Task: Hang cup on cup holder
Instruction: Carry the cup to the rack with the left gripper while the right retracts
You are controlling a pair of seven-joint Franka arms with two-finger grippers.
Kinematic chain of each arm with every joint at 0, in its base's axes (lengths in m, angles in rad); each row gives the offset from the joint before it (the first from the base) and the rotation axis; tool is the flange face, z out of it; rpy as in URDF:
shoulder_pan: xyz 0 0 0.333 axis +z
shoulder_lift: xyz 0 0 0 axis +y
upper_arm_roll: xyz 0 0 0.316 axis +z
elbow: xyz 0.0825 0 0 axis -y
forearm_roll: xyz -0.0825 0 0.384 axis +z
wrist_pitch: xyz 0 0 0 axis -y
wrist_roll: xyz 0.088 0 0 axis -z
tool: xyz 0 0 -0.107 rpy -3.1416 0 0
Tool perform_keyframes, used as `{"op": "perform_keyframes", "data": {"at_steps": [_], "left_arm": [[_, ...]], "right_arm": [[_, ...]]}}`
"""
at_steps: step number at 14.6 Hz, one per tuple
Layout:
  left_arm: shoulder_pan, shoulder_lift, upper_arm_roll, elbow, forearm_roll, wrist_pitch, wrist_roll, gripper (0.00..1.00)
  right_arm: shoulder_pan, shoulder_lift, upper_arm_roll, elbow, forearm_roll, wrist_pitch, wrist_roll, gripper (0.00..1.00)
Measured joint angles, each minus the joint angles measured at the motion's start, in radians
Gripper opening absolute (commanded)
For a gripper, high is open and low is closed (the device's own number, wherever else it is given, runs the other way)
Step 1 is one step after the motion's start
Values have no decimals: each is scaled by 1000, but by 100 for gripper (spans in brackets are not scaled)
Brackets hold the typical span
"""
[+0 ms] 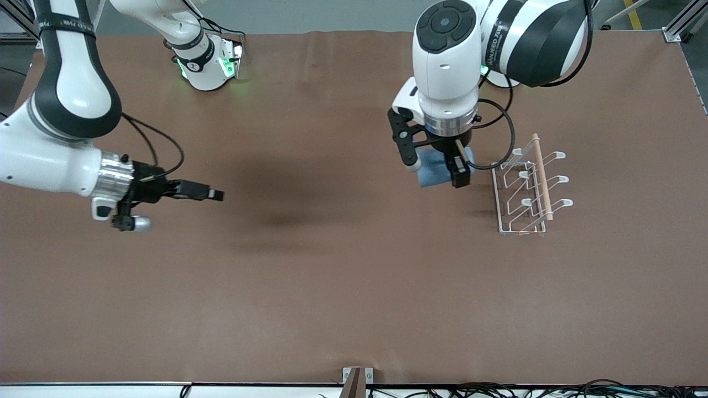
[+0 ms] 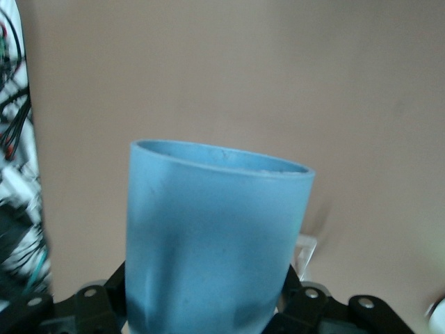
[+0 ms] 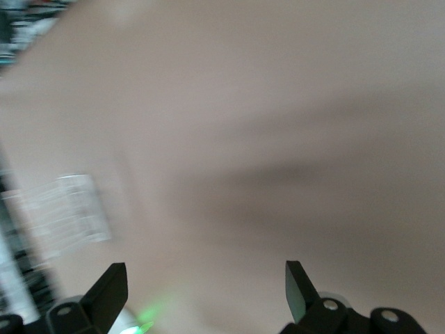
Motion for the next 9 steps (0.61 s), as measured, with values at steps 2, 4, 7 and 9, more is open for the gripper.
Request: {"op": "perform_keyframes", "data": {"at_steps": [2,4,7,9], "left_arm": [[7,12,1,0,88,-60,78,68],[16,31,1,-4,165,-109,137,68],[18,70,1,-32,289,-177,204,69],[17,98,1,-82,348,-207,213,68]], "right_arm": [[-19,0,-25,6,-197,32,-4,100],[-36,-1,-41,25,-359,62,-4,100],[-62,-11,-49,82,-483,66,-4,100],[-69,-41,-50,114,-518,55,-4,100]]}}
